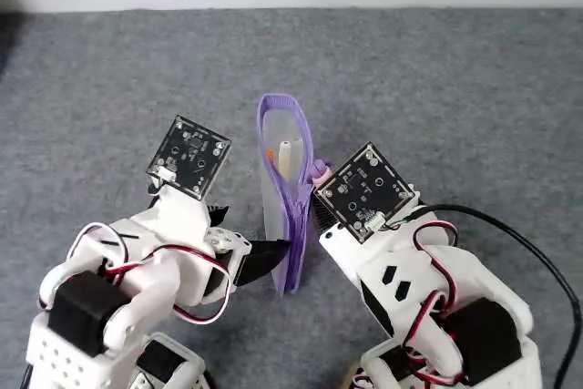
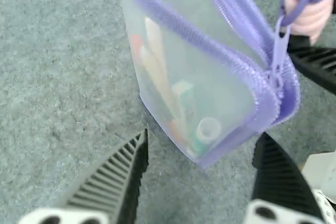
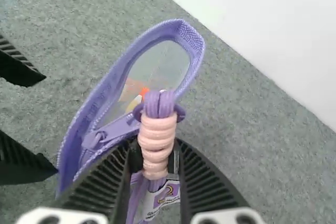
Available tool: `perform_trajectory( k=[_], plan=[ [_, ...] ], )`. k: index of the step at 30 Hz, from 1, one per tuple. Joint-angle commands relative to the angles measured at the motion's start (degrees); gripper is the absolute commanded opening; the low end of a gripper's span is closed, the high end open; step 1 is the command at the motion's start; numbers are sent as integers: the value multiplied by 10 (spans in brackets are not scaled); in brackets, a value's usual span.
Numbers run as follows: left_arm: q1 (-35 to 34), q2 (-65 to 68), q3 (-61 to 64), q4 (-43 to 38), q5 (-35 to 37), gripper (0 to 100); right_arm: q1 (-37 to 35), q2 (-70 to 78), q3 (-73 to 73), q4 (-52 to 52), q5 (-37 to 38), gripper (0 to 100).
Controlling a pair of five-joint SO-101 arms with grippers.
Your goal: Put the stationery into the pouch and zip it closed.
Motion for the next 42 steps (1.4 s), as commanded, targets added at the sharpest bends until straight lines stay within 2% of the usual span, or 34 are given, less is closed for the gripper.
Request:
perform_trajectory(
  k=[1,5,11,14,23,32,42],
  plan=[
    [4,-5,-40,-1,6,308,-3,3,8,-13,8,8],
    [33,-5,-44,-16,25,297,-5,3,22,-15,6,8],
    [105,-5,-44,-17,68,254,-6,3,52,-79,7,8],
    [104,-5,-44,-17,73,251,-11,3,55,-86,4,8],
    [12,-5,-40,-62,77,250,-40,-1,54,-80,-4,8],
    [11,-11,-27,-30,76,246,-39,-3,23,-39,-4,8],
    [15,-10,-26,-63,76,118,-40,-4,-26,22,-4,8]
  ],
)
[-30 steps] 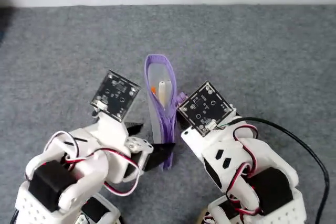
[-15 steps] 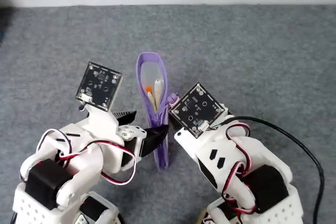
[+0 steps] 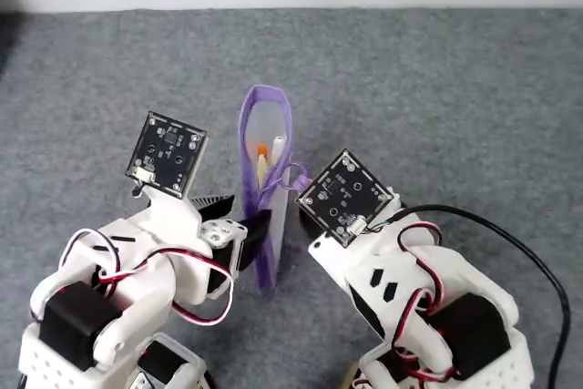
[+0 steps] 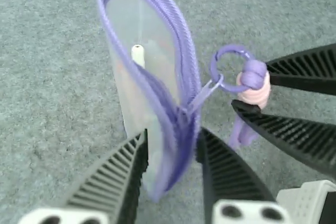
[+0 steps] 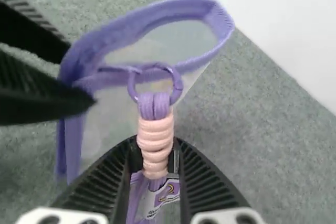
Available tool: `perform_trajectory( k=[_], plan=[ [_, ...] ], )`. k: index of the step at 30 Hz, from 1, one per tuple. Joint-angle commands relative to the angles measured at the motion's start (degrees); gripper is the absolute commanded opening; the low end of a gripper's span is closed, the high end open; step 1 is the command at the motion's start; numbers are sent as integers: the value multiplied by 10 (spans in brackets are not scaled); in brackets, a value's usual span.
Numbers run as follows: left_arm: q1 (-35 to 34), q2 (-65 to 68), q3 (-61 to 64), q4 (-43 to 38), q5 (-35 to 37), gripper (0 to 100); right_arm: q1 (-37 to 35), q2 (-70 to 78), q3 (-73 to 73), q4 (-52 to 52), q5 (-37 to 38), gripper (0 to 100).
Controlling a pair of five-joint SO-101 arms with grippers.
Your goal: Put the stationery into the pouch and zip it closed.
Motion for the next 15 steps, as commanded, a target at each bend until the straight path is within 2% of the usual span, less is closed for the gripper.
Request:
perform_trajectory(
  k=[1,15],
  plan=[
    [-2,1,-8,-24,4,118,-4,-6,-50,8,-2,8],
    [-1,4,-7,-33,4,109,-7,-6,-67,9,27,8]
  ],
)
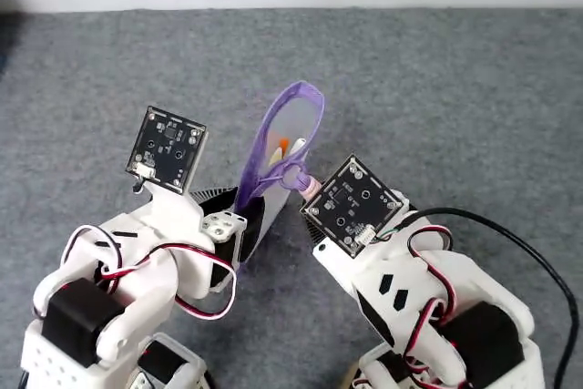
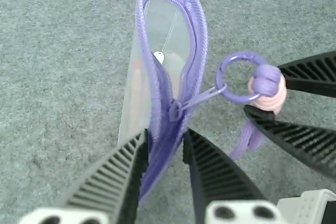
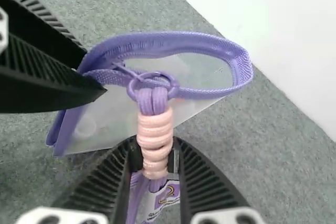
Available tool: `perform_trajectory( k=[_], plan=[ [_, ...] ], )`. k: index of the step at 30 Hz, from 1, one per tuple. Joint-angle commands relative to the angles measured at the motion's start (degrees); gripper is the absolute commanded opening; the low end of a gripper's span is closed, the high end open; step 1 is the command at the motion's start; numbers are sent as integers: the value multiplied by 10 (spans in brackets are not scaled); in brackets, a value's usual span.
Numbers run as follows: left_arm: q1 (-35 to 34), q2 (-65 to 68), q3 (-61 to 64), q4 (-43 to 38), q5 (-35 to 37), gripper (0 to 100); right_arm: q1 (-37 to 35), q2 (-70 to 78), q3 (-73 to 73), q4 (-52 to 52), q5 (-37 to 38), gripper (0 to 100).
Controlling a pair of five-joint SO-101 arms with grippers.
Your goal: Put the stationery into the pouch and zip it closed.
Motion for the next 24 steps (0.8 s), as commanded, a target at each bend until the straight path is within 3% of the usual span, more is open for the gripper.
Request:
perform_trajectory(
  k=[1,11,20,24],
  plan=[
    [-2,1,-3,-13,3,109,-7,-6,-30,1,8,8],
    [-6,-4,85,-110,-14,109,-7,-6,-31,33,8,8],
    [-6,-4,87,-119,-14,100,-7,-6,-31,29,8,8],
    [-6,-4,85,-116,-15,9,0,-3,-31,-7,9,8]
  ],
)
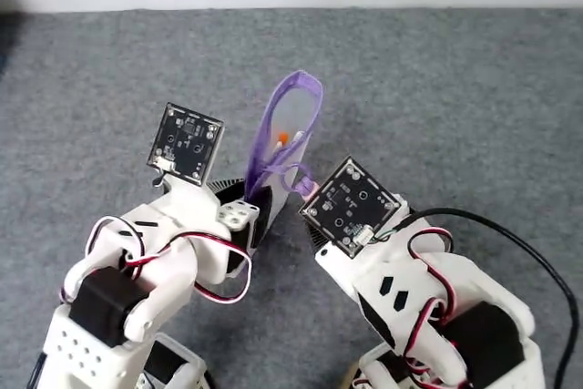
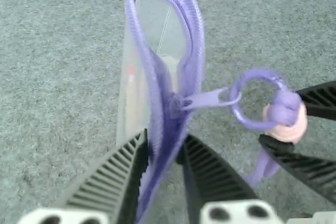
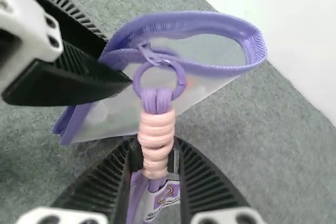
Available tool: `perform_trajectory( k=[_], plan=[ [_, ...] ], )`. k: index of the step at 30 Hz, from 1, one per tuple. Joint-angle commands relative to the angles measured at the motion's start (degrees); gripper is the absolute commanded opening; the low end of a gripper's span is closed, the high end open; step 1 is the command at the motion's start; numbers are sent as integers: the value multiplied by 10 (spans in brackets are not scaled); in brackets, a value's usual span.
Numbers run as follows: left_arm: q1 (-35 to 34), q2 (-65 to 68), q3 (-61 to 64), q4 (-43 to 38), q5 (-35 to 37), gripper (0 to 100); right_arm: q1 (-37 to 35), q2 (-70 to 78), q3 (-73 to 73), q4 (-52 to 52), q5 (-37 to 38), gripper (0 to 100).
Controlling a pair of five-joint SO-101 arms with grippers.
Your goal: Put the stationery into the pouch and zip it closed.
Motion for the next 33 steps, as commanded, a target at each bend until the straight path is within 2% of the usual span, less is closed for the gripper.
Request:
perform_trajectory(
  k=[1,7,13,25,33],
  plan=[
    [-6,-1,-5,-11,-14,13,11,0,-30,-50,6,8],
    [-6,-1,-29,29,-13,12,102,26,10,-194,6,8],
    [-6,-2,-49,58,-13,11,167,97,14,-291,1,8],
    [-6,-116,18,58,-13,10,240,228,14,-409,-14,8],
    [-6,-147,26,79,-13,10,289,336,14,-493,-10,8]
  ],
)
